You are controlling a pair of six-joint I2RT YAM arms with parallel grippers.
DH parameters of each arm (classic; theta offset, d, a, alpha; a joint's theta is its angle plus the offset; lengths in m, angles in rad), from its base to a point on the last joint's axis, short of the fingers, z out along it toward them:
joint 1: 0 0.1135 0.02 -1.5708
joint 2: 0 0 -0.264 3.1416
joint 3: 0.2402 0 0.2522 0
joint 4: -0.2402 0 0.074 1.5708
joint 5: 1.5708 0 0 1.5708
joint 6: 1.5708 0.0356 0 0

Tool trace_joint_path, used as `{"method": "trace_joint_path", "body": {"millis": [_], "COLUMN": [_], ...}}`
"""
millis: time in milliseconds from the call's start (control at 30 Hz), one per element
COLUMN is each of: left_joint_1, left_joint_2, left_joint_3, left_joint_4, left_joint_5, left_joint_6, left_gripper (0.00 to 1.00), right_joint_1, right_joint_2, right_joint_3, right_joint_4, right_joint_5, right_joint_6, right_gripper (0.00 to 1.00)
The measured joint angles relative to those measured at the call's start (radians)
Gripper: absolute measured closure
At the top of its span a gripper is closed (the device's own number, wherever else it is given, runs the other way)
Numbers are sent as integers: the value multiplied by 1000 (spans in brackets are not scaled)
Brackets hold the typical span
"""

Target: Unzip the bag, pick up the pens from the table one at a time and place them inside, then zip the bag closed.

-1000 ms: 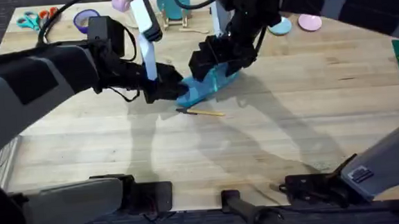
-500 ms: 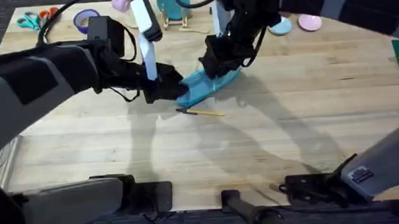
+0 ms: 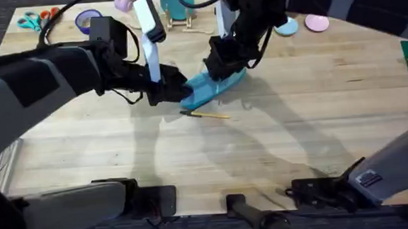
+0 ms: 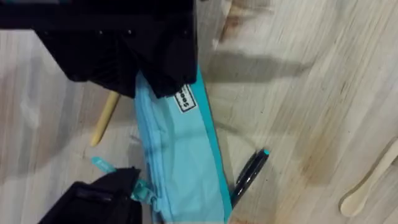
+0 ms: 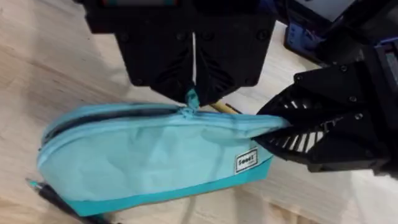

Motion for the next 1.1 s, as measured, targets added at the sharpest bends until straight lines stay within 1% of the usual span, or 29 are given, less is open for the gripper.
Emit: {"method": "trace_joint_path", "body": {"millis": [267,467,600,800,1100], "left_joint_1": [0,0,0,0,1], "left_joint_2": [0,0,0,0,0], "left_joint_3": [0,0,0,0,0], "left_joint_4": [0,0,-1,-1,-1], "left_joint_5": [0,0,0,0,-1], "left_joint_6": [0,0,0,0,0], "left_gripper": [959,959,959,959,959], "right_joint_1": [0,0,0,-2,-4], "right_joint_2": [-9,-11,-11,-11,-11], "right_joint_3": [2,15,26,32,97], "right_joint_4": [-9,-18,-17,-21,-50], "right_joint_5": [-26,-36,-68,-84,-81], "right_joint_6": [-66,-87,-122,-157,-188], "right_gripper": [972,971,971,972,971]}}
